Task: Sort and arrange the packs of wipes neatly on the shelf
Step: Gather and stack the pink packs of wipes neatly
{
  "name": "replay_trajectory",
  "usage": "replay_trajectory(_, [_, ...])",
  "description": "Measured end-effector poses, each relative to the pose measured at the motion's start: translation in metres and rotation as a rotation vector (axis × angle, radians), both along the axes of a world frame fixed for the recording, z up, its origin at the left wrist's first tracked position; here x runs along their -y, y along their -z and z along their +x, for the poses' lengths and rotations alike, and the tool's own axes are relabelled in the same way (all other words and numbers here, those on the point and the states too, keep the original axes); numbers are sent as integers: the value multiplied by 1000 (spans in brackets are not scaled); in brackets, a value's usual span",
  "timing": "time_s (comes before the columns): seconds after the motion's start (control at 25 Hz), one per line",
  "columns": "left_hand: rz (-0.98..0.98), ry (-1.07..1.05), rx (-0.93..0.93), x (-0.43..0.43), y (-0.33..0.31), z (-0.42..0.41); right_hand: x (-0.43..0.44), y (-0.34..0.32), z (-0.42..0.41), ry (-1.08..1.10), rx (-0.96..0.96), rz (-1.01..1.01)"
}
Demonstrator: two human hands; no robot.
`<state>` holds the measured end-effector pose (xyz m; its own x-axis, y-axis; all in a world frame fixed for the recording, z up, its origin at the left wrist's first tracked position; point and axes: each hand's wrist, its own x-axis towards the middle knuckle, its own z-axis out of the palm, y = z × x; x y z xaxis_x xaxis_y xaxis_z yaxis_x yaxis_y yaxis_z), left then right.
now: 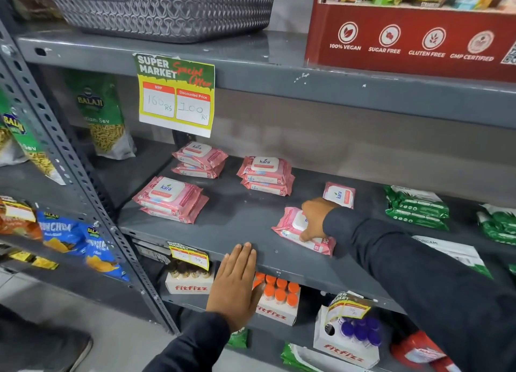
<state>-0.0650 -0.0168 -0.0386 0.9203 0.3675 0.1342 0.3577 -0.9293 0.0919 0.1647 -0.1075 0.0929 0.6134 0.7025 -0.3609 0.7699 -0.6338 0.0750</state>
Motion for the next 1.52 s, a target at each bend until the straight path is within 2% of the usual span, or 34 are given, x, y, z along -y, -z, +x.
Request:
replay_trajectory(0.28, [9, 30, 48, 0, -1, -2, -5, -11, 1, 53, -39, 73])
replay_trajectory(0.44, [23, 31, 43, -2, 0, -2, -30, -23, -7, -43, -15, 177])
replay_trajectory(0.64, [22, 43, 42, -2, -1, -2, -66, -20, -25, -148, 17, 196])
replay_trajectory(0.84, [41, 56, 54, -3, -1, -3, -90, -7, -36, -171, 53, 168])
replay_trajectory(1.12, [27, 61, 55, -5, 2, -2, -102, 12, -40, -169, 12, 130])
replay_trajectory(1.4, [25, 57, 56, -5, 5, -2, -87, -5, -15, -221, -141, 10])
replay_trajectory(1.52, [34, 55, 52, -5, 7, -2, -75, -15, -1, -337, 16, -120])
